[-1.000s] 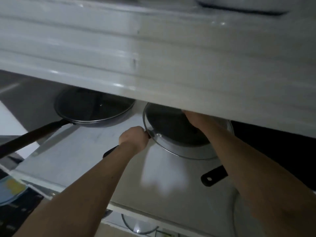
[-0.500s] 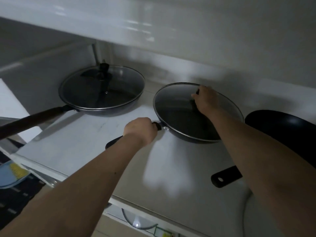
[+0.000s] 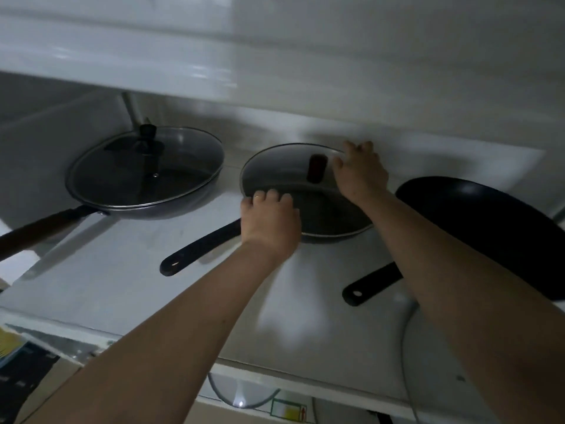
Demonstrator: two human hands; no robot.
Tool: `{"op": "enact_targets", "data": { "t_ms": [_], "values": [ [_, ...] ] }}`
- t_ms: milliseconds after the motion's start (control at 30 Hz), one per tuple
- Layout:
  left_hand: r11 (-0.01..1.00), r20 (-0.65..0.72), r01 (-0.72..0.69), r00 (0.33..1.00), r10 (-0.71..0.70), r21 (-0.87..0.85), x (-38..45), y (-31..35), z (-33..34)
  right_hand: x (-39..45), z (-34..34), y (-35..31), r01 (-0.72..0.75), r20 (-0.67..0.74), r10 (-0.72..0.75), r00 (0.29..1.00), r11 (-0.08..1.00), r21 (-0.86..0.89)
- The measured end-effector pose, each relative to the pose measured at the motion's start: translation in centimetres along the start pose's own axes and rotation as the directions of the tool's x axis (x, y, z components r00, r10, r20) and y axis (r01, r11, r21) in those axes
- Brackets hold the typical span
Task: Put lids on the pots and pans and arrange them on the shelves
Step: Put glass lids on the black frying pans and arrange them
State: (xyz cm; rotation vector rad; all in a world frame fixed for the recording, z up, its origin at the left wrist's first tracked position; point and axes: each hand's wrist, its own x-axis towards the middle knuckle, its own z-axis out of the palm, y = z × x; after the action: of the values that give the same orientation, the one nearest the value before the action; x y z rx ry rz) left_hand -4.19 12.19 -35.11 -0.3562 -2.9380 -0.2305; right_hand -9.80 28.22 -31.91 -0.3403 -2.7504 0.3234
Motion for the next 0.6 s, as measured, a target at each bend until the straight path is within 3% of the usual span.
{"op": "enact_targets", "data": {
  "t_ms": [100, 200, 300, 467, 600],
  "values": [
    [0.983, 0.014, -0.171, 0.985, 0.173, -0.071, -1.7, 6.0, -0.4, -3.2, -3.0, 3.7, -0.032, -0.045, 0.031, 0.998, 0.999, -0.021],
    [0.959, 0.199, -0.234, 0.944, 0.263, -0.158, -4.6, 11.4, 0.7, -7.6, -5.9, 7.9, -0.123, -0.033, 0.123, 0.992, 0.992, -0.022],
    [0.963, 0.305, -0.148, 0.928, 0.214, -0.224, -6.6, 14.6, 2.5, -12.8, -7.7, 12.3, -0.230, -0.046, 0.228, 0.973, 0.972, -0.047],
    [0.983, 0.249, -0.159, 0.952, 0.178, -0.096, -7.3, 16.4, 4.1, -20.0, -7.4, 18.5, -0.325, 0.018, 0.332, 0.943, 0.932, -0.159],
    [0.986, 0.227, -0.143, 0.961, 0.159, -0.085, -7.7, 17.6, 4.9, -23.9, -6.3, 22.3, -0.444, 0.223, 0.506, 0.833, 0.853, -0.275]
  ]
}}
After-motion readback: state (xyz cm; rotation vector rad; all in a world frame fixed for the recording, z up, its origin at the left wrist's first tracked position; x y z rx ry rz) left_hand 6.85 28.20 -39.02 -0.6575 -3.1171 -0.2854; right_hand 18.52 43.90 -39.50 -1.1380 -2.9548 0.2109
